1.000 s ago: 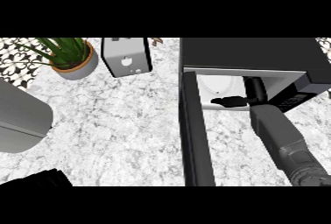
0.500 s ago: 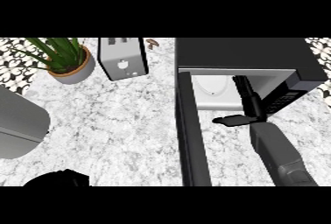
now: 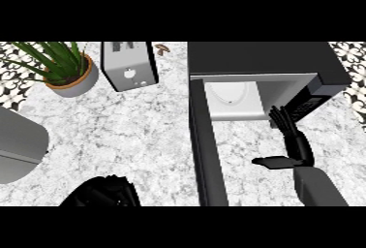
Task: Pick up the milk, place it into the microwave and close the microwave
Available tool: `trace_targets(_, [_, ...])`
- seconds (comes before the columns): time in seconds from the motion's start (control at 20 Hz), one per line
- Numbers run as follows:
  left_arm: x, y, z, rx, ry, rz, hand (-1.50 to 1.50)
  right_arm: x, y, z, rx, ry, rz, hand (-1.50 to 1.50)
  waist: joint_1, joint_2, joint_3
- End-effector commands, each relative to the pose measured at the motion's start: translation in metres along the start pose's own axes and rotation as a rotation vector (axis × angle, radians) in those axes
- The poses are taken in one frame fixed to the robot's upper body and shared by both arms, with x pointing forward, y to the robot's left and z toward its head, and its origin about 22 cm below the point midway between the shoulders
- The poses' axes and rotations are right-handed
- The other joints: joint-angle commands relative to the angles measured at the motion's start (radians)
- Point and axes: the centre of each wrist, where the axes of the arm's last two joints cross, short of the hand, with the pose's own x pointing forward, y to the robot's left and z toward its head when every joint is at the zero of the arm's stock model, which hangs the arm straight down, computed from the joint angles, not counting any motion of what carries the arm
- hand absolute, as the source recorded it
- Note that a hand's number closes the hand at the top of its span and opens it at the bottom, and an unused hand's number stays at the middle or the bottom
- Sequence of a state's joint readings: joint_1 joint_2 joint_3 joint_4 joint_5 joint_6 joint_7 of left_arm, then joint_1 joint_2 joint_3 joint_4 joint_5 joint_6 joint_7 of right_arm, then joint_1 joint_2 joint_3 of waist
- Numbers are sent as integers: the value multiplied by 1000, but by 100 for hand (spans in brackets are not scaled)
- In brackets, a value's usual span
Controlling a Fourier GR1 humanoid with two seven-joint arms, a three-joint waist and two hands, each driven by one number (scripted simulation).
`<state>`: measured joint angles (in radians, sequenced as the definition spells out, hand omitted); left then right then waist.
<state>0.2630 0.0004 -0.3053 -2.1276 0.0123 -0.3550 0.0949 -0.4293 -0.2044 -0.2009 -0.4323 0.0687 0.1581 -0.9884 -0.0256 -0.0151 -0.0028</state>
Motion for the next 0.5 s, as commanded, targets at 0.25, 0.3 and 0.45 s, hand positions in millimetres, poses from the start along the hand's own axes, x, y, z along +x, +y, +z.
trace_targets(0.25, [-28,-37,-61,-146,11,-91,150,12,-51,88,-31,3,11,-150,-22,8,0])
trace_targets(0.3, [-41,-36,-63,-164,23,-98,150,13,-31,89,-31,-17,-13,-150,-19,8,0])
trace_targets(0.45, [-65,-56,-74,-231,97,-125,150,21,-50,119,-40,-23,-6,-150,-20,11,0])
